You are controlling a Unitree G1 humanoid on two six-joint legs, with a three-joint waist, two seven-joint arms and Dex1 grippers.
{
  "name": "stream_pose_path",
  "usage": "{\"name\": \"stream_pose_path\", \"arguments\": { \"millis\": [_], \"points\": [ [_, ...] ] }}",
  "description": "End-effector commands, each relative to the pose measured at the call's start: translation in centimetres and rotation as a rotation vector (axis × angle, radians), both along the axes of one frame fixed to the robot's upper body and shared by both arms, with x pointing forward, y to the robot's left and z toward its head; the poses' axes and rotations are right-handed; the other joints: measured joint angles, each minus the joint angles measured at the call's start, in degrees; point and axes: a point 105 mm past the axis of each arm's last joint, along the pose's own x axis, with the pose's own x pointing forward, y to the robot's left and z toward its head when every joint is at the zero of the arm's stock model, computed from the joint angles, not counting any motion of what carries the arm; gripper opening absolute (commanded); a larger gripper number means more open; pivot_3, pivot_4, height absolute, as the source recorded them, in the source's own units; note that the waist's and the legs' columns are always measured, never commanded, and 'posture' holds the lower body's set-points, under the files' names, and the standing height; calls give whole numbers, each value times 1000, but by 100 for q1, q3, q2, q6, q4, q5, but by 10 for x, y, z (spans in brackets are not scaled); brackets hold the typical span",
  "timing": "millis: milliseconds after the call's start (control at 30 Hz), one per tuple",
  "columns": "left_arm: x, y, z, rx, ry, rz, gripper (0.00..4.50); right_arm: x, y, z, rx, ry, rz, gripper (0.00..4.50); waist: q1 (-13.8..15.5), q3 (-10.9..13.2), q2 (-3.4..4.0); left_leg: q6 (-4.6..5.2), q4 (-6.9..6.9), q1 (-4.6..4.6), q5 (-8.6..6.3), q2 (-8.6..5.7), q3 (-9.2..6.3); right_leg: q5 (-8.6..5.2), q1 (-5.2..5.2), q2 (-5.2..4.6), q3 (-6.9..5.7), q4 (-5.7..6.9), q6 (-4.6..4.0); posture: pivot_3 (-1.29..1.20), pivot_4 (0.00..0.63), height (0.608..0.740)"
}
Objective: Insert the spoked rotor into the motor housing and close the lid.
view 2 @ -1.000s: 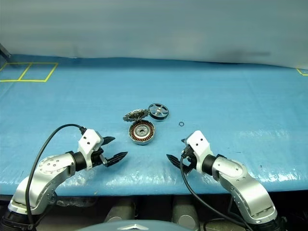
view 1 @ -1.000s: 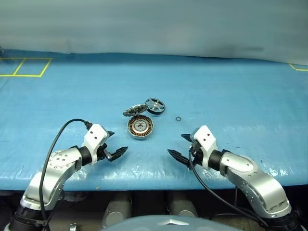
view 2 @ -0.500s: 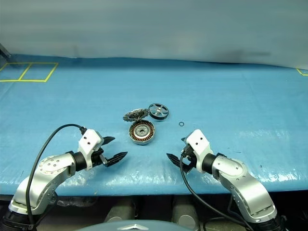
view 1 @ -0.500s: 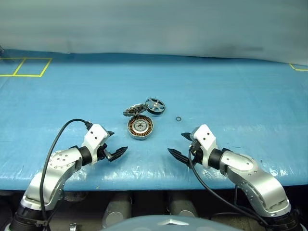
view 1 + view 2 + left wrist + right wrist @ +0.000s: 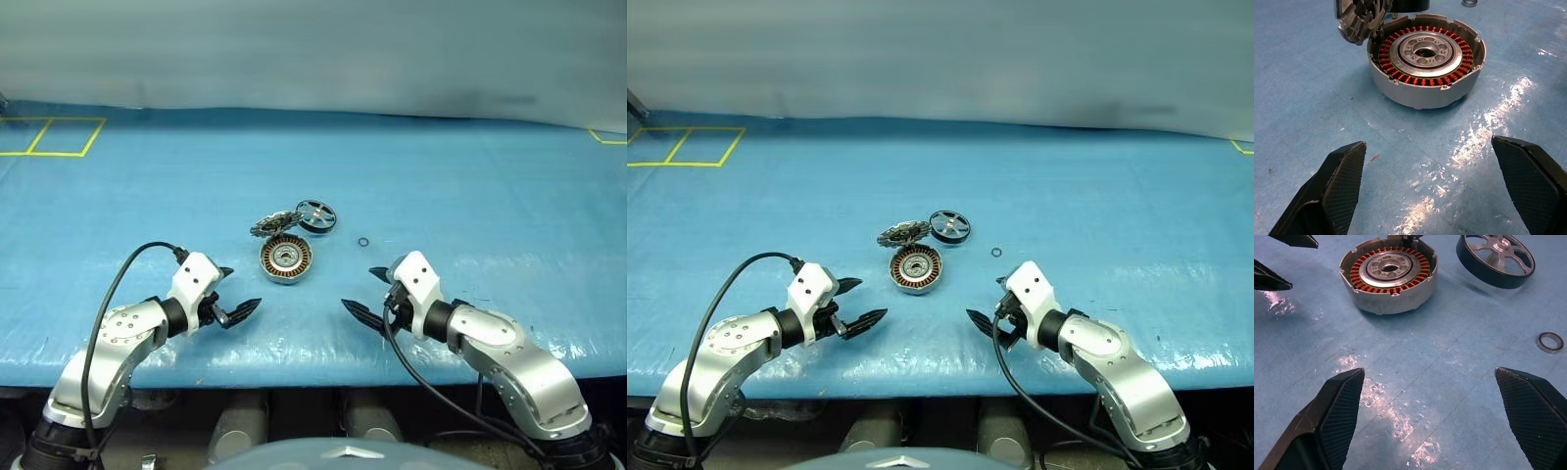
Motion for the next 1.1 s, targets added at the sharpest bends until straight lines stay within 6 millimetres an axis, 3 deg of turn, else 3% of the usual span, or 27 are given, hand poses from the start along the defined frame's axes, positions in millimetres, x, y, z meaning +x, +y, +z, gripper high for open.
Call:
{"name": "stream_pose_path", "arguments": {
  "millis": [33,267,600,800,1100],
  "points": [
    [2,-4,10,-8,-55,-20,4474,6,2,12,16,-74,-17,4500,0,0,0,0,0,0,0,0,0,0,0,0,0,0,0,0,150,740],
    [3,-6,9,-8,-56,-24,4474,43,-13,8,29,-132,-297,4500,-5,0,1,-1,1,3,0,0,3,1,0,2,1,4,0,0,150,740],
    [2,-7,8,0,-56,-31,4474,88,-8,0,125,-159,-524,4500,-39,1,3,-2,-10,6,1,-12,7,6,-6,12,3,3,-8,0,150,740],
    [1,-9,8,-4,-54,-32,4474,102,-5,-9,139,-164,-571,4500,-77,1,5,-2,-10,8,2,-15,10,8,-5,12,5,3,-8,0,150,740],
    [-1,-13,6,-9,-49,-40,4474,106,-4,-25,103,-155,-576,4500,-88,1,6,-2,-10,15,2,-12,12,10,-2,17,7,5,-12,0,150,740]
  ]
}}
